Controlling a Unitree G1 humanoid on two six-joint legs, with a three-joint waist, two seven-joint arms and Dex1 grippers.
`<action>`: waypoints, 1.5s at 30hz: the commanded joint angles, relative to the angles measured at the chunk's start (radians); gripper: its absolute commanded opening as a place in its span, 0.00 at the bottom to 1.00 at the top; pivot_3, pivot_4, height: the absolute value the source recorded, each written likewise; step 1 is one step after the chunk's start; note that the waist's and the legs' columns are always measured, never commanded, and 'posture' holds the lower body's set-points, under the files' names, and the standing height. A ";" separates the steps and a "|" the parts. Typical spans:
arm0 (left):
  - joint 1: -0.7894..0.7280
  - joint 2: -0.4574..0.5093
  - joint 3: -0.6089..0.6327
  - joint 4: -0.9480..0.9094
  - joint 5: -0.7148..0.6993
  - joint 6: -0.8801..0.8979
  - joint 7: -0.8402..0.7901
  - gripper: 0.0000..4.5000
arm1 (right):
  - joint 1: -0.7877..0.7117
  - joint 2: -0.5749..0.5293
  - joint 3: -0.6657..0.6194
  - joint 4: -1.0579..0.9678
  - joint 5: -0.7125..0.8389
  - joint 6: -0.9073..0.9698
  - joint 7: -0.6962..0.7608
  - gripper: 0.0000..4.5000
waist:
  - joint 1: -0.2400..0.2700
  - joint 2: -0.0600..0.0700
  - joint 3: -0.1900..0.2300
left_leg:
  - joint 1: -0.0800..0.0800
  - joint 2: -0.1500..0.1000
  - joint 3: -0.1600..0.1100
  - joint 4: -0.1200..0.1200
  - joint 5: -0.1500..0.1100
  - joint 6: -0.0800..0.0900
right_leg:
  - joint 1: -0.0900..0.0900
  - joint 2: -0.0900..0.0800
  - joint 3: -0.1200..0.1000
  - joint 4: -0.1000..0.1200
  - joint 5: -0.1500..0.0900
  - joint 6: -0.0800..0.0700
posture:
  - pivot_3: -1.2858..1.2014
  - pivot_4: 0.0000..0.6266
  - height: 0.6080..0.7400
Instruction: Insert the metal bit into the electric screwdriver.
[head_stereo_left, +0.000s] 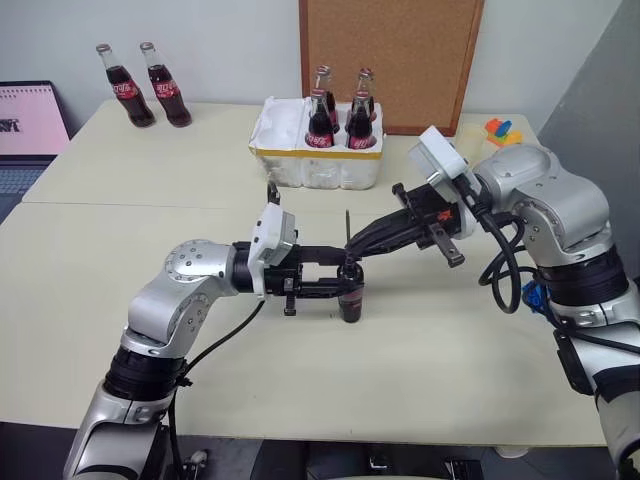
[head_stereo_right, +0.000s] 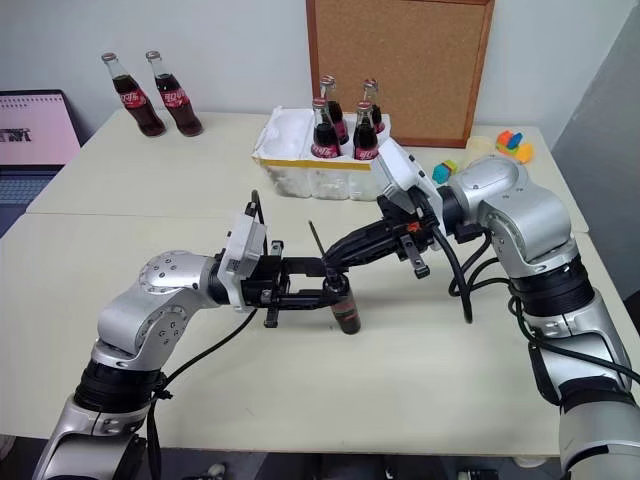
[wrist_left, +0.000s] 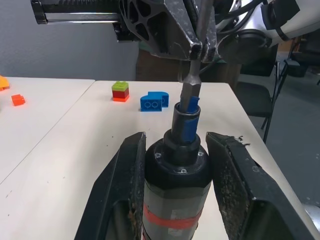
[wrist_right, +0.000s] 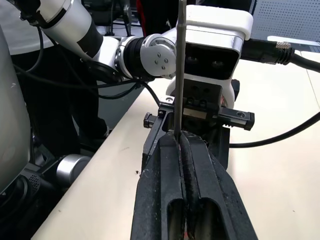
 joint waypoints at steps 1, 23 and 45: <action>0.002 -0.001 -0.018 -0.005 0.004 0.004 -0.011 0.34 | 0.006 -0.015 -0.032 -0.019 -0.003 0.001 -0.010 0.12 | 0.000 0.000 0.000 | 0.000 0.000 0.000 0.000 0.000 0.000 | 0.000 0.000 0.000 0.000 0.000 0.000 | 0.52 0.24 1.00; -0.044 -0.041 -0.012 0.019 0.041 0.005 0.074 0.34 | 0.274 -0.169 -0.311 -0.267 0.067 0.083 -0.244 1.00 | 0.003 0.000 0.000 | -0.001 -0.001 0.000 0.000 0.000 0.000 | 0.000 0.000 0.000 0.000 0.000 0.001 | 0.52 0.24 1.00; -0.375 -0.183 -0.229 0.472 0.308 0.029 0.126 0.09 | 0.739 -0.322 -0.588 -0.567 0.165 0.151 -0.471 1.00 | -0.001 0.000 -0.001 | 0.003 -0.004 0.002 0.001 0.000 0.000 | 0.007 0.006 0.001 -0.001 -0.003 0.005 | 0.52 0.24 1.00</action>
